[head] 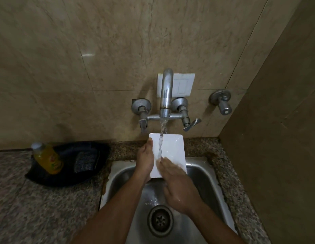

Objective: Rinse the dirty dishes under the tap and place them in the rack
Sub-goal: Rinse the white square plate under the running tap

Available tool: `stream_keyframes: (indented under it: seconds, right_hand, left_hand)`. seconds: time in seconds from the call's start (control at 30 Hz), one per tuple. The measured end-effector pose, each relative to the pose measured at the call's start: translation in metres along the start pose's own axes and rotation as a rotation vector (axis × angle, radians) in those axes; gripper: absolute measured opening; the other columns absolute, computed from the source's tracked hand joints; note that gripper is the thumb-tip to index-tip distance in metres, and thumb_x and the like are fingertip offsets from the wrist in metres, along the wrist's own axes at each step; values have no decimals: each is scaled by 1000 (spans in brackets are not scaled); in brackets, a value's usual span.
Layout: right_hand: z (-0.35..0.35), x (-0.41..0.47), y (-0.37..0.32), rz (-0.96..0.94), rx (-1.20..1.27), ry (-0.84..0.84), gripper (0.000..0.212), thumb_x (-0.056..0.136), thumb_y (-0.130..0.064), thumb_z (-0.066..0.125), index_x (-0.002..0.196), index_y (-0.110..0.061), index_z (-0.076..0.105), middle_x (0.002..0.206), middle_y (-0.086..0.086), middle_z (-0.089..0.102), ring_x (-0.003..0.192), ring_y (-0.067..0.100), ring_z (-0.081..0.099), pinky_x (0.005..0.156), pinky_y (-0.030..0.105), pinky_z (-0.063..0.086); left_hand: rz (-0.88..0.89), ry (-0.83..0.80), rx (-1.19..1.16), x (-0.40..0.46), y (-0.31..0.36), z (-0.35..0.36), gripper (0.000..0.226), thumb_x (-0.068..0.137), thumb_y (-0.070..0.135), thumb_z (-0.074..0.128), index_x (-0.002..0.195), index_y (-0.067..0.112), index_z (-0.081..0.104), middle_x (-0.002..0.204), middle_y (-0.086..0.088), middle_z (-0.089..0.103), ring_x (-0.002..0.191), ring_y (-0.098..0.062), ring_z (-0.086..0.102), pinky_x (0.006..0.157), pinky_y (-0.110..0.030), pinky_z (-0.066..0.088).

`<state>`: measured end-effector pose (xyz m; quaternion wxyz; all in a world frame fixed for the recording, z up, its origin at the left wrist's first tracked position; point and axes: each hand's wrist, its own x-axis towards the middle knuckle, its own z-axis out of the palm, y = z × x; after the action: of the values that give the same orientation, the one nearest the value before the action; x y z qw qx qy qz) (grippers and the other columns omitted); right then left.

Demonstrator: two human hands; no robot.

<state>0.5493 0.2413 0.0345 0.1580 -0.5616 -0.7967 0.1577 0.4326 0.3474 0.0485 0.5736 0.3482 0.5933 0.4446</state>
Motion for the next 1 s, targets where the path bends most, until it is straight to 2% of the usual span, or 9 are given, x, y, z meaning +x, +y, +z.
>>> stream_keyframes:
  seconds: [0.17, 0.3, 0.43, 0.53, 0.63, 0.7, 0.8, 0.9, 1.0]
  right_hand:
    - [1, -4, -2, -66, 5, -44, 76, 86, -23, 48, 157, -24, 20, 162, -8, 13, 150, 6, 10, 122, 30, 7]
    - [3, -3, -6, -22, 6, -27, 81, 85, -24, 47, 158, -25, 12, 162, -9, 5, 149, 5, 3, 123, 33, 8]
    - [0, -5, -2, -28, -32, -29, 71, 90, -27, 42, 157, -28, 17, 161, -12, 7, 149, 3, 3, 123, 37, 13]
    - [-1, -3, -5, -22, -30, -45, 78, 84, -31, 36, 158, -25, 12, 163, -8, 7, 150, 6, 5, 123, 35, 13]
    - [-4, -5, -5, -62, -25, -53, 73, 87, -26, 43, 157, -26, 20, 162, -7, 16, 149, 7, 15, 122, 35, 18]
    - [-11, 0, 0, 1, -79, -11, 74, 89, -26, 42, 157, -23, 15, 162, -8, 7, 150, 8, 6, 123, 38, 15]
    - [-11, 0, -7, -51, -49, -60, 80, 81, -29, 40, 157, -22, 17, 163, -5, 12, 150, 10, 9, 123, 34, 12]
    - [-10, -1, 3, -66, -77, -70, 77, 84, -32, 41, 157, -23, 18, 163, -4, 12, 151, 9, 9, 123, 36, 13]
    - [-13, 12, 9, 2, -118, -34, 84, 86, -40, 42, 158, -17, 4, 165, 1, -1, 151, 11, -5, 123, 38, 9]
  left_hand:
    - [-20, -12, -40, -3, 2, -2, 34, 99, 45, 50, 81, 22, 67, 87, 7, 70, 95, -21, 67, 92, -39, 53]
    - [-22, -29, -38, -6, 5, -1, 34, 99, 45, 49, 83, 22, 67, 88, 4, 69, 96, -23, 67, 88, -37, 54]
    - [-40, -48, -58, -7, 1, -2, 31, 101, 43, 47, 89, 22, 66, 91, 2, 69, 86, -15, 65, 71, -26, 51]
    - [-51, -56, -69, -6, 1, 1, 31, 100, 46, 46, 96, 23, 66, 96, 2, 70, 91, -17, 66, 76, -29, 53]
    - [-77, -58, -79, -3, 1, 2, 38, 99, 49, 47, 106, 18, 69, 100, -1, 72, 94, -20, 68, 84, -34, 55]
    - [-76, -79, -74, -4, 2, 6, 43, 99, 50, 45, 113, 17, 69, 106, -6, 73, 96, -24, 69, 85, -37, 56]
    - [-69, -71, -85, -2, 8, 7, 41, 98, 50, 47, 110, 17, 68, 103, -5, 73, 94, -22, 70, 81, -35, 57]
    - [-80, -91, -76, -3, 5, 6, 41, 97, 51, 48, 104, 18, 70, 103, -6, 74, 97, -23, 70, 89, -40, 56]
    - [-75, -132, 53, -8, -7, 11, 38, 102, 46, 43, 91, 20, 68, 90, -4, 72, 81, -12, 69, 74, -22, 57]
